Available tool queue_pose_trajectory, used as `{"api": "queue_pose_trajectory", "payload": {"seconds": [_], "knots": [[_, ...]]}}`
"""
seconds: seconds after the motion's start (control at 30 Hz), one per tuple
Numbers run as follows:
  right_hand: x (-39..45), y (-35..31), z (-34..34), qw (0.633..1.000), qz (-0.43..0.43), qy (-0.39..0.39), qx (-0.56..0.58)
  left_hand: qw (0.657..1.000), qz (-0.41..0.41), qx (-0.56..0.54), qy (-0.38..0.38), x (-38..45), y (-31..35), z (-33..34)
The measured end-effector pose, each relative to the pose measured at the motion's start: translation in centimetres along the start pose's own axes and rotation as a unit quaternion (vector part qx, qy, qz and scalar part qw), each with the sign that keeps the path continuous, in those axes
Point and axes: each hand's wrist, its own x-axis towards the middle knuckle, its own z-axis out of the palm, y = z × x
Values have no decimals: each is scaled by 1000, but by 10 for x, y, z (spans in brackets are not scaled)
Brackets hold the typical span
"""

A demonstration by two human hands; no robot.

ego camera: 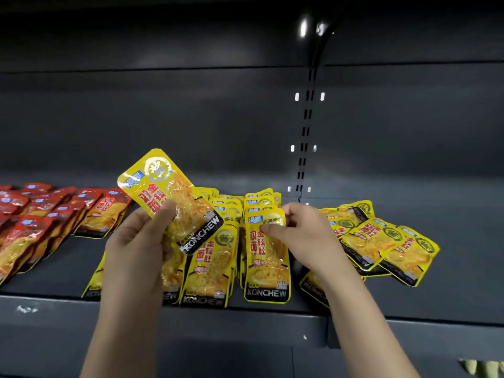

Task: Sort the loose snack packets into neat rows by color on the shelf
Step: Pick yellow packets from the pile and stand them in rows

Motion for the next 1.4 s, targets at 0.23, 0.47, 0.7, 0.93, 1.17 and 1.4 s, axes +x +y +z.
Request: {"api": "queue_pose_trajectory", "payload": {"seconds": [0.23, 0.47, 0.7, 0.93, 1.17, 1.4], "knots": [[-6, -3, 17, 995, 31, 13, -93, 999, -21, 13, -28, 15, -1, -12], [-11, -5, 18, 979, 23, 65, -189, 994, -40, 55, -84, 19, -5, -8], [-14, -3, -5, 981, 30, 129, -145, 939, 44, 265, -216, 6, -10, 11], [-19, 9, -18, 978, 35, 156, -137, 882, -24, 359, -305, -2, -28, 23], [-19, 15, -25, 977, 42, 154, -142, 837, 20, 454, -305, -9, -28, 29], [-20, 20, -40, 979, 45, 146, -133, 765, 154, 586, -217, -7, -12, 47]]}}
